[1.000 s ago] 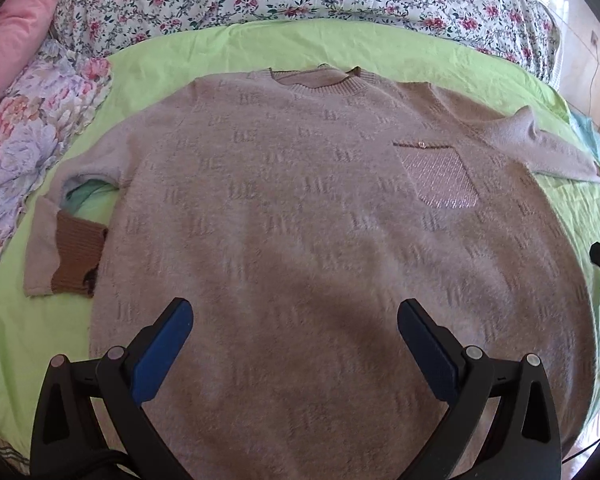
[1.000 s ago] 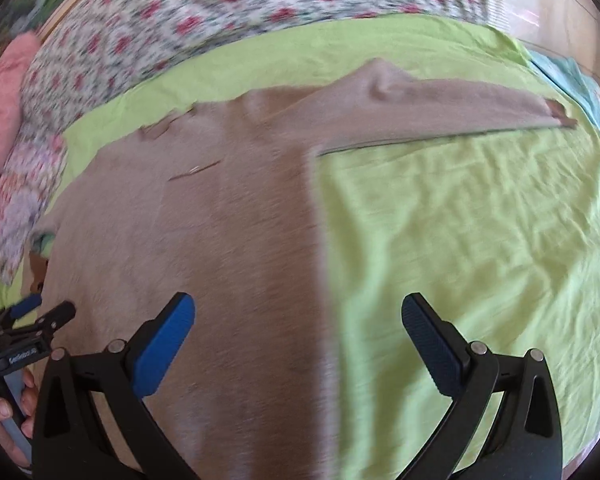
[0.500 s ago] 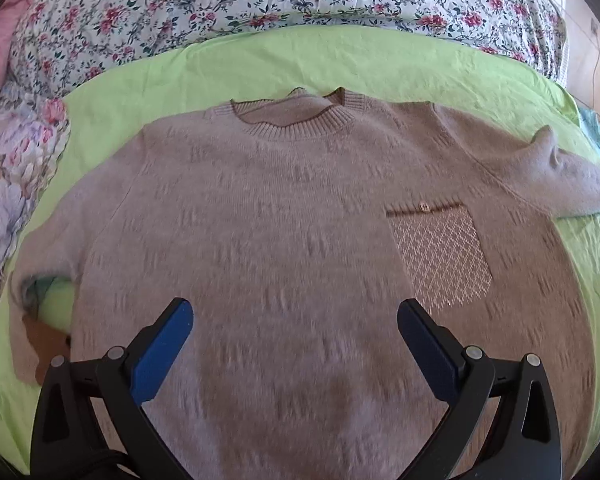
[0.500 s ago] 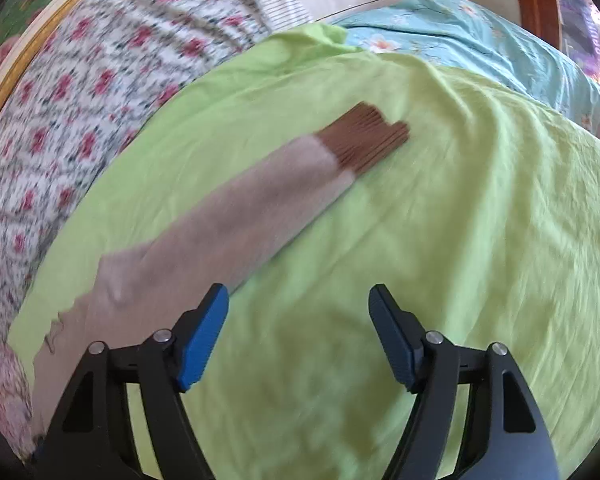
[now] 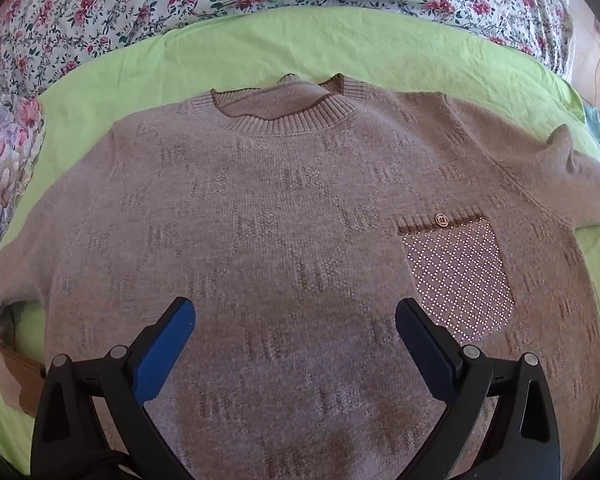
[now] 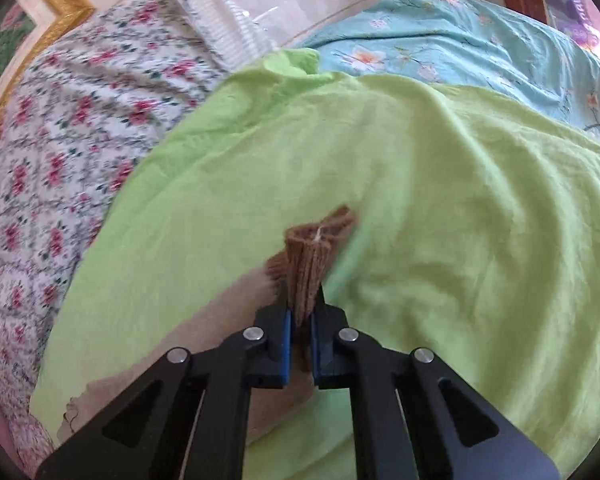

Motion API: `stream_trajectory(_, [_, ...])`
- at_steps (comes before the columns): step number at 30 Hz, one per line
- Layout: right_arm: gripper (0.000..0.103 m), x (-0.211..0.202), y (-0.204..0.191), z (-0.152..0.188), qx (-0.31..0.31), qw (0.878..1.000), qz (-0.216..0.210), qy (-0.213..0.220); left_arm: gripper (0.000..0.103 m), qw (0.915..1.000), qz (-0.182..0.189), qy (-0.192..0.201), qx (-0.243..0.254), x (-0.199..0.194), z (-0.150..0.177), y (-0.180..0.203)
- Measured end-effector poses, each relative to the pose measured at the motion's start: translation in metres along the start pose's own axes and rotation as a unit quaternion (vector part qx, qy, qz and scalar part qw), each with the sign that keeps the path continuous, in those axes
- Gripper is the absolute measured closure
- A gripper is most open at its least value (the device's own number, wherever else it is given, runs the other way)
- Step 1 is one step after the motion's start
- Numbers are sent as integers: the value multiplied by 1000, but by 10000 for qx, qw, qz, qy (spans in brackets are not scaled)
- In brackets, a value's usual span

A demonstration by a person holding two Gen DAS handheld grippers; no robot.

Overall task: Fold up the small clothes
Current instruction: 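Grasp the brown cuff of the sweater sleeve with the right gripper, then carry the sleeve across the sweater body with the right gripper and release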

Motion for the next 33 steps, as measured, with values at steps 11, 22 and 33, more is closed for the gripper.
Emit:
stream_trajectory(11, [95, -108, -242, 180, -1684, 9327, -2993, -1097, 3, 9969, 610, 302, -397, -54, 33, -39])
stream_trajectory(22, [94, -104, -409, 399, -3077, 8616, -3333, -2276, 2, 9918, 941, 424, -756, -74, 47, -85])
stream_trajectory(33, [54, -107, -354, 371, -2637, 8761, -3289, -2338, 2, 9794, 1564, 192, -1265, -15, 11, -91])
Point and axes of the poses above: each gripper's, at about its wrist camera, not at the fingertips, and x roughly the way its jaws point, y to its right, z to its underside, the point moved 3 cm from there along x, roughly the way its jaws point, and after that the axes turned 15 degrees about z, right-handed, at the moved point
